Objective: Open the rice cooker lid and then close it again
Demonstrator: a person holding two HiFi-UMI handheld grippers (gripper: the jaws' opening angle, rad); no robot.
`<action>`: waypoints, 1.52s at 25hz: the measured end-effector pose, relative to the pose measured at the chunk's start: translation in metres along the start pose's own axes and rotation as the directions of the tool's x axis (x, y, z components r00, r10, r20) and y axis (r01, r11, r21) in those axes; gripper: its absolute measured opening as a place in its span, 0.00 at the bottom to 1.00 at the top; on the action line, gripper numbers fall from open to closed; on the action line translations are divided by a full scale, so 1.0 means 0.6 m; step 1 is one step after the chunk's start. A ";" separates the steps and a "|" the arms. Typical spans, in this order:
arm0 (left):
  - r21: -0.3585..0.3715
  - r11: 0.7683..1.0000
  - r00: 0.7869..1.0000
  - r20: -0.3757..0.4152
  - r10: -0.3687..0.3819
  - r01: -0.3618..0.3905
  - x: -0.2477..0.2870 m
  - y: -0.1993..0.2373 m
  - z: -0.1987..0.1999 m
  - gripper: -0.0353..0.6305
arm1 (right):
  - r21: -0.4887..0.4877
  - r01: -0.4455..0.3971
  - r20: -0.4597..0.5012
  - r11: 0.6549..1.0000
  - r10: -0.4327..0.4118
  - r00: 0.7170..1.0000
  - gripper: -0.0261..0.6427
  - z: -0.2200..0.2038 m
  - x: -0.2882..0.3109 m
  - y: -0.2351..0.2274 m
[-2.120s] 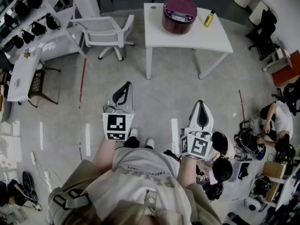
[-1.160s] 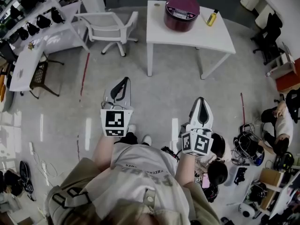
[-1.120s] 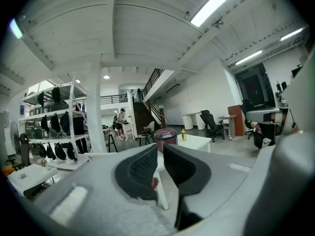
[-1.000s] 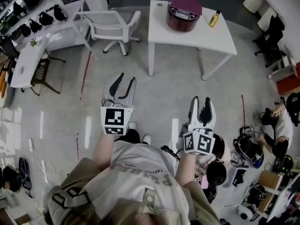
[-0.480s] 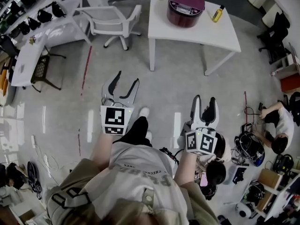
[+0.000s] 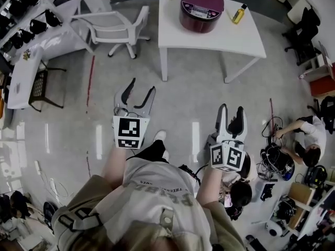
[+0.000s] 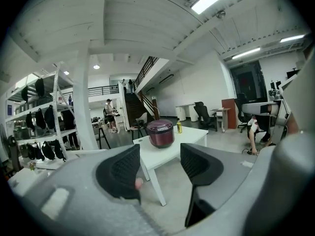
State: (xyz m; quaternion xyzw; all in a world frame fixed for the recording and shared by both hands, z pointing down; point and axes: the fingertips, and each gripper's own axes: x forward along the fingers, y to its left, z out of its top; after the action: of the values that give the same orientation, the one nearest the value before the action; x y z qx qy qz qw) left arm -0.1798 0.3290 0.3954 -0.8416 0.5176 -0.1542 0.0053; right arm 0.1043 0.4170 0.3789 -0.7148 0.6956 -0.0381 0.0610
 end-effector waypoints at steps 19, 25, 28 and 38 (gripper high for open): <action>-0.004 0.997 0.996 0.056 -0.075 0.075 0.179 0.123 0.049 0.46 | -0.042 0.086 0.003 0.995 -0.086 0.996 0.43 0.009 0.174 0.027; -0.010 0.996 0.996 0.016 -0.085 0.085 0.203 0.133 0.022 0.46 | -0.035 0.105 -0.026 0.994 -0.106 0.994 0.43 -0.011 0.195 0.018; -0.017 0.997 0.997 0.007 -0.077 0.077 0.224 0.139 0.014 0.46 | -0.035 0.096 -0.032 0.995 -0.097 0.995 0.44 -0.018 0.220 0.014; -0.010 0.998 0.998 0.003 -0.055 0.055 0.318 0.149 0.034 0.46 | -0.022 0.051 -0.043 0.998 -0.052 0.998 0.44 -0.025 0.328 -0.014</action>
State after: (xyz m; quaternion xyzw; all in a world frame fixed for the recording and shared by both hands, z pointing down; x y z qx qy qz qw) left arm -0.1729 0.1179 0.4094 -0.8558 0.4950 -0.1504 -0.0025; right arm 0.1165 0.2199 0.3890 -0.7320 0.6785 -0.0480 0.0375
